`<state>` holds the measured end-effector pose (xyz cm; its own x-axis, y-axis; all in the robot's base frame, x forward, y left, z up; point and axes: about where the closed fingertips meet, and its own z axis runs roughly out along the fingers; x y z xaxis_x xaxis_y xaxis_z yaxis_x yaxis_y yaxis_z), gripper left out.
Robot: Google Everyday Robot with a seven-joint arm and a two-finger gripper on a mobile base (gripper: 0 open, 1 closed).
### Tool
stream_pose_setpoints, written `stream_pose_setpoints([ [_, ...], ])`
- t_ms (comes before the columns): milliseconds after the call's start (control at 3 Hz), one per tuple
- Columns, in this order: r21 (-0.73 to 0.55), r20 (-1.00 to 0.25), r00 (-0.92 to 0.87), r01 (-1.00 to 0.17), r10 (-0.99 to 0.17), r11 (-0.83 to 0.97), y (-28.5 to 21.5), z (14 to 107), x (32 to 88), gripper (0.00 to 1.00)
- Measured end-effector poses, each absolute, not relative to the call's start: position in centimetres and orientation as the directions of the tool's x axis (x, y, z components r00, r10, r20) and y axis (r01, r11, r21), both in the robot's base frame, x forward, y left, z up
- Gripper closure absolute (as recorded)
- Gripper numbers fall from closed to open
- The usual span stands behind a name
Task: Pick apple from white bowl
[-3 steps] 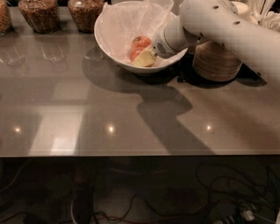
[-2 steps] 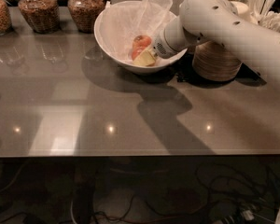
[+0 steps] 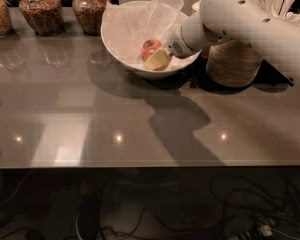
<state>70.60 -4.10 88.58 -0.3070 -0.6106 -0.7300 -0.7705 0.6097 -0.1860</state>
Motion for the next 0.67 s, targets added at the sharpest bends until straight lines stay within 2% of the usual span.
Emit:
stream_pose_setpoints([
  [667, -0.283, -0.743, -0.204, -0.767, -0.637, 0.575, -6.6, 94.8, 67.4, 1.00],
])
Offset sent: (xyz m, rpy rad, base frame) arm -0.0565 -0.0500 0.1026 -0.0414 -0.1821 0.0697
